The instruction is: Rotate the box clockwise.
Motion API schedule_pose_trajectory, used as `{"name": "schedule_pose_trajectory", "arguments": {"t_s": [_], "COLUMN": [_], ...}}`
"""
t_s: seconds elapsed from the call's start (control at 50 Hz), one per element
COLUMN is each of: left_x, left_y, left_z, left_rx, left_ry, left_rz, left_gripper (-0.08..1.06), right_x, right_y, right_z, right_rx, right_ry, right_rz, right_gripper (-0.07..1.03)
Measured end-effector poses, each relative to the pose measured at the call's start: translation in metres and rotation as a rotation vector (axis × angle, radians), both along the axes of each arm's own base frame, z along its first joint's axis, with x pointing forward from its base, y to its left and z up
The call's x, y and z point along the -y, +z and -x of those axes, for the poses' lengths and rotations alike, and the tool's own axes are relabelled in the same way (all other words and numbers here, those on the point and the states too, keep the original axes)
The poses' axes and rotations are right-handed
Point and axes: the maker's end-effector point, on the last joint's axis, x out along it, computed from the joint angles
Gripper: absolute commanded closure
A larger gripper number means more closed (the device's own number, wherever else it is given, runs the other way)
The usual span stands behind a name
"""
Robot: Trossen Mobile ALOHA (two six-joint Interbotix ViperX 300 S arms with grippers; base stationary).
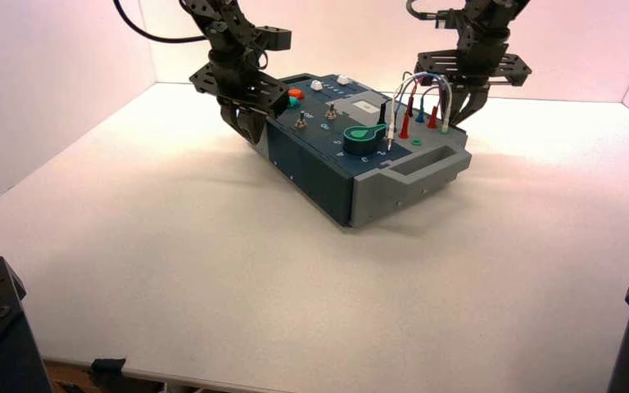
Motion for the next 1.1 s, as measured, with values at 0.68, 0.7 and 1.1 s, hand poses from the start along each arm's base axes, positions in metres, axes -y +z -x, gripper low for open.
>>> {"name": "schedule_pose_trajectory", "arguments": {"t_s": [0.68, 0.7, 1.1], "left_x": [0.009, 0.008, -0.014], "left_y": [0.000, 0.000, 0.026], "left_z": [-0.022, -0.023, -0.010], "left_rx": [0.040, 0.040, 0.060], "left_ry": [0.001, 0.001, 0.038], "left_rz": [0.019, 0.019, 0.028], "left_gripper": [1.01, 1.01, 1.01], "right_x": [-0.005, -0.005, 0.000], "right_y": [0.009, 0.009, 0.018], "right_z": [0.044, 0.044, 0.043], "right_rx": [0.008, 0.009, 0.035], "right_ry": [-0.025, -0.025, 0.014], "right_rz": [-0.043, -0.043, -0.011], "right_gripper": [0.98, 0.98, 0.98]}}
